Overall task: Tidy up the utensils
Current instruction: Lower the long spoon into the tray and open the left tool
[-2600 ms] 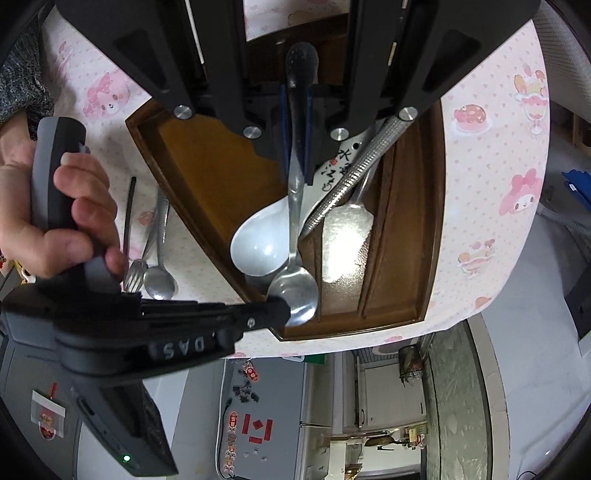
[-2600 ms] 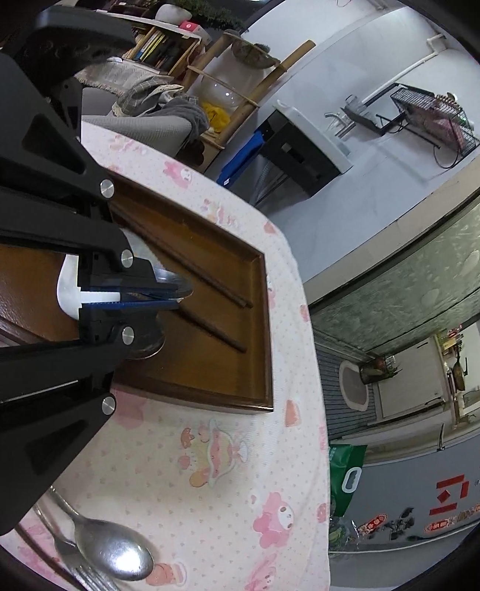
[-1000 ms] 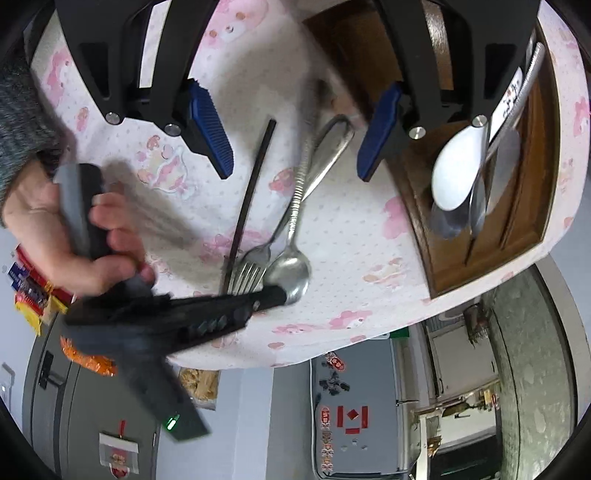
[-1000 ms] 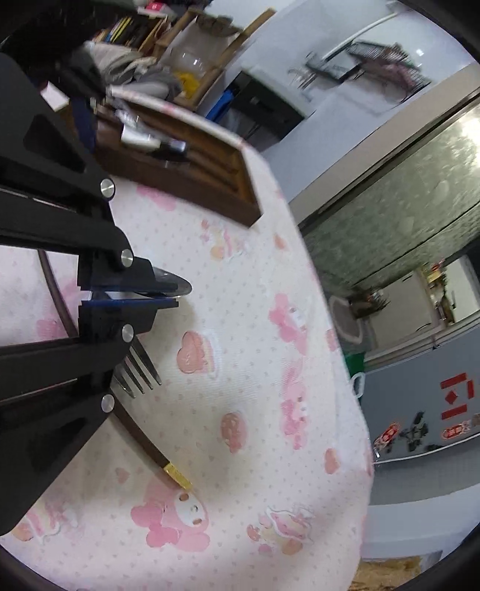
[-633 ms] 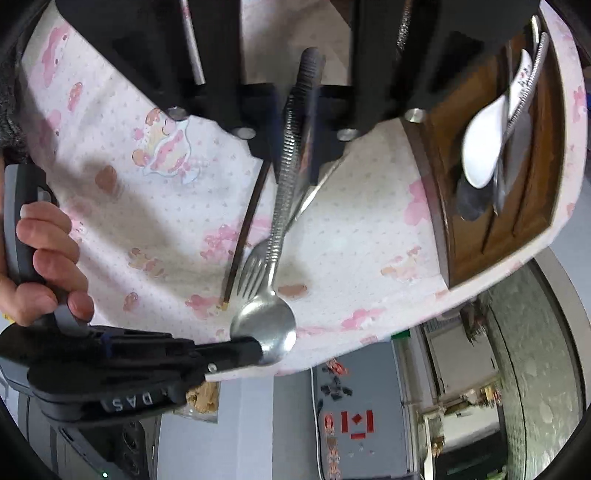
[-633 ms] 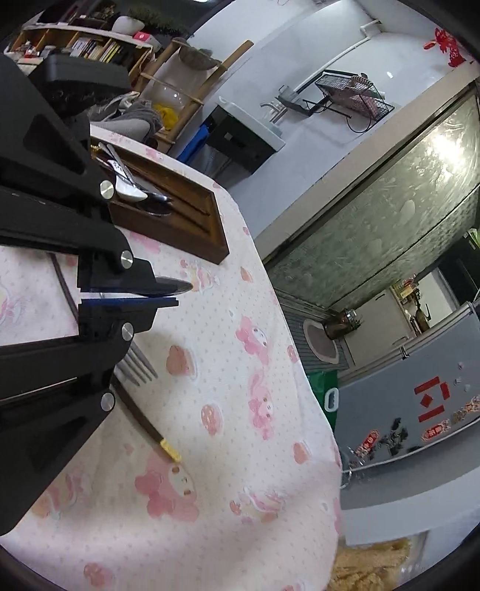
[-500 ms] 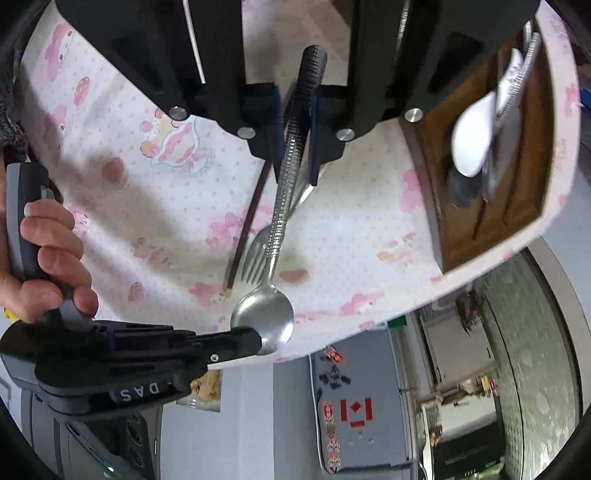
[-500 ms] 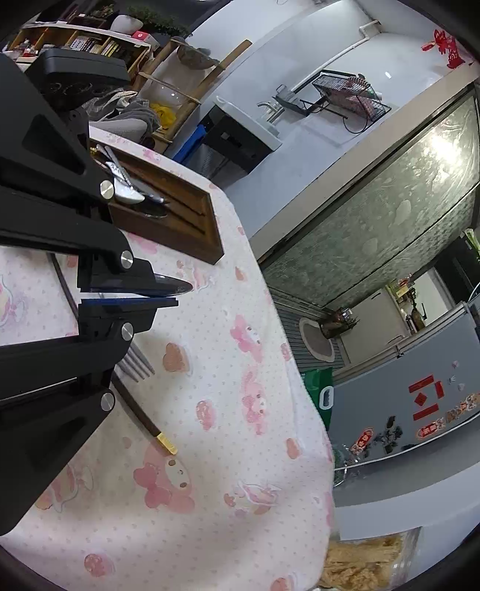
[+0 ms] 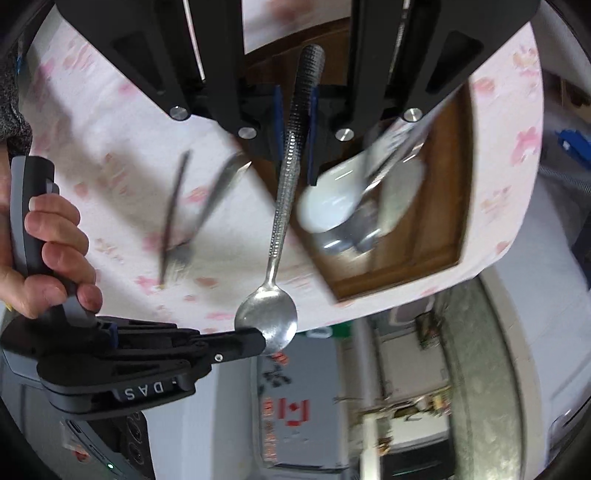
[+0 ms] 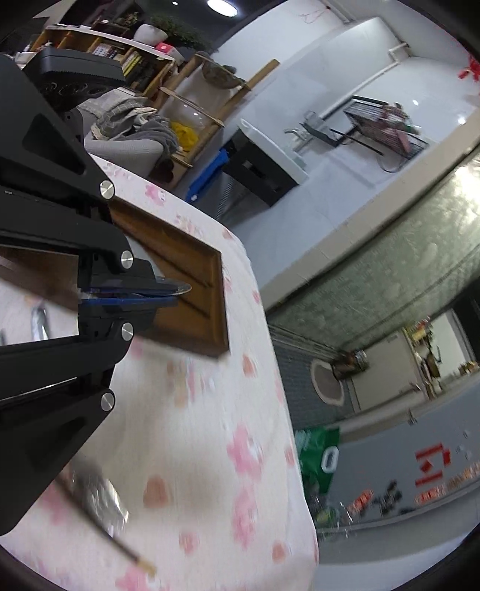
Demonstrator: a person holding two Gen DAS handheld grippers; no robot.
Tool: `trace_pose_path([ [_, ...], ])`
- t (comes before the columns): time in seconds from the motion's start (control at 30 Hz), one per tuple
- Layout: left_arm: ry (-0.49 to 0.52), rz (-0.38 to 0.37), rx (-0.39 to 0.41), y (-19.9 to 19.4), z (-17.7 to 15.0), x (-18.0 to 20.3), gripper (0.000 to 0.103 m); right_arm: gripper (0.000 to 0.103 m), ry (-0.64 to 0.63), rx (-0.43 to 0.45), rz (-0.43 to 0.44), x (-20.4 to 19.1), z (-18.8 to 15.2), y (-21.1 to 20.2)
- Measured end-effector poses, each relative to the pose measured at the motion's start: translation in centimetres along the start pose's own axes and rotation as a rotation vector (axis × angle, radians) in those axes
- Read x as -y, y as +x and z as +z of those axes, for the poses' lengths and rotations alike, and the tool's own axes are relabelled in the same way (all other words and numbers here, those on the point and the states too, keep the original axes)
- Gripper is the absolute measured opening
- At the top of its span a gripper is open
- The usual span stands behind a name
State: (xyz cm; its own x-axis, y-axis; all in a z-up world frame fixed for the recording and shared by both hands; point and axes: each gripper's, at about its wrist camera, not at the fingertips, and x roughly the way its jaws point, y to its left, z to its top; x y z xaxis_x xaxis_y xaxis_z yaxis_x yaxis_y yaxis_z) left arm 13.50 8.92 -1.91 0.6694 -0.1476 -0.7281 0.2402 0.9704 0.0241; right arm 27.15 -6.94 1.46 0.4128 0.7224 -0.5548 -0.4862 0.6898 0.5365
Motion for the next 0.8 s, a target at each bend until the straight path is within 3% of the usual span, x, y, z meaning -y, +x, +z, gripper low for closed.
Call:
trace_pose_path([
  [0.23, -0.069, 0.067, -0.042, -0.3, -2.0, -5.2, 0.015, 0.003, -0.022, -0.067, 0.004, -3.0, -1.1, 5.9],
  [0.4, -0.08, 0.074, -0.059, 0.1, -2.7, -5.7, 0.015, 0.005, -0.075, -0.098, -0.062, -4.2, -1.7, 8.3],
  [0.5, -0.081, 0.075, -0.059, 0.2, -2.7, -5.5, 0.014, 0.011, -0.101, -0.117, -0.084, -4.3, -2.1, 8.9],
  [0.53, -0.084, 0.077, -0.056, 0.0, -2.8, -5.5, 0.016, 0.018, -0.113, -0.129, -0.084, -4.5, -2.3, 9.0],
  [0.57, -0.087, 0.075, -0.049, -0.1, -2.8, -5.5, 0.02, 0.036, -0.119, -0.131, -0.085, -4.6, -2.4, 8.9],
  [0.6, -0.087, 0.077, -0.04, -0.2, -2.8, -5.4, 0.027, 0.047, -0.125, -0.125, -0.091, -4.8, -2.5, 8.7],
  [0.63, -0.086, 0.079, -0.024, -0.6, -2.8, -5.2, 0.045, 0.063, -0.128, -0.112, -0.095, -4.8, -2.6, 8.3],
  [0.67, -0.084, 0.083, -0.005, -1.1, -2.7, -5.1, 0.058, 0.063, -0.134, -0.093, -0.087, -4.9, -2.5, 7.6],
  [0.8, -0.08, 0.066, 0.043, -2.7, -2.2, -4.0, 0.067, 0.063, -0.119, -0.059, -0.093, -3.6, -2.1, 4.3],
])
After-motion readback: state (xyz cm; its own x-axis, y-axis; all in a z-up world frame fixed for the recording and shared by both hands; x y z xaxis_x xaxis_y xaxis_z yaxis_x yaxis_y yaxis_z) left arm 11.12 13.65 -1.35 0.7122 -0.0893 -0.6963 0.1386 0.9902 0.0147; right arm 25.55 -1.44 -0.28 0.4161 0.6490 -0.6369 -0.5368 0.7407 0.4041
